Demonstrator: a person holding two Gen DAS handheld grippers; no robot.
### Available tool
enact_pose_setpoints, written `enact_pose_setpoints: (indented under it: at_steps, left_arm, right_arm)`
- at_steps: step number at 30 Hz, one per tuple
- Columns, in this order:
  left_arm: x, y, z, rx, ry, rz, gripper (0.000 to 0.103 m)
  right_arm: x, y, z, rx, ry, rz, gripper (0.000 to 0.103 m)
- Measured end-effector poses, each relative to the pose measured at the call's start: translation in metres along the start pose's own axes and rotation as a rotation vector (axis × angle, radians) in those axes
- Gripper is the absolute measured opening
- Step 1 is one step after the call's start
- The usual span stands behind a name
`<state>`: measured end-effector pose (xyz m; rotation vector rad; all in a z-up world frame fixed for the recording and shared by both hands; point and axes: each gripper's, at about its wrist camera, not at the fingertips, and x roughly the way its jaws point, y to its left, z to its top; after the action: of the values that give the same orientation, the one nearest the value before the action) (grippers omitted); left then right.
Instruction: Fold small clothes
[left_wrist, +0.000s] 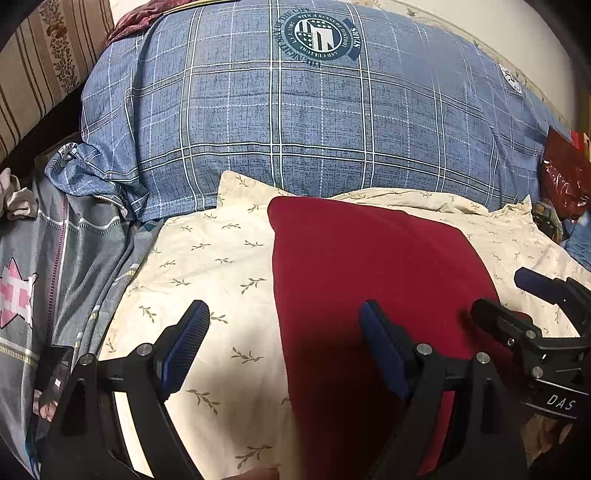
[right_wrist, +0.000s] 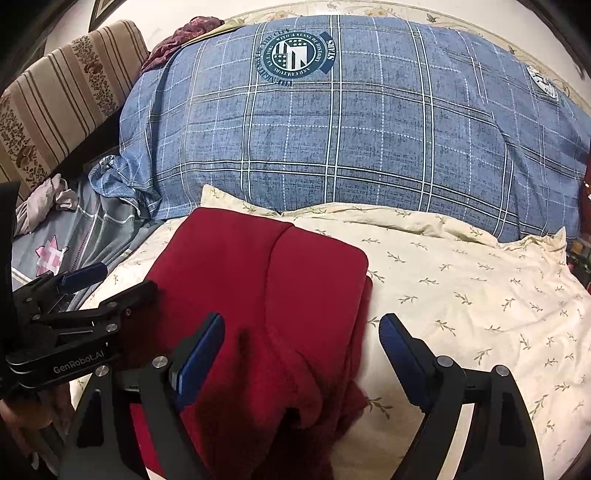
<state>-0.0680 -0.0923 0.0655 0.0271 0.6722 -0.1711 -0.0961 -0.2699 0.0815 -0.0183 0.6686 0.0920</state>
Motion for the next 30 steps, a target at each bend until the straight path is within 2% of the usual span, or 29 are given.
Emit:
enact_pose_setpoints:
  at_steps: [30]
  left_arm:
    - [0.0016,0.0029,0.0002,-0.005,0.009,-0.004,0.084]
  right_arm:
    - [0.002,0.0038,-0.0023,0.006,0.012,0.007,0.087]
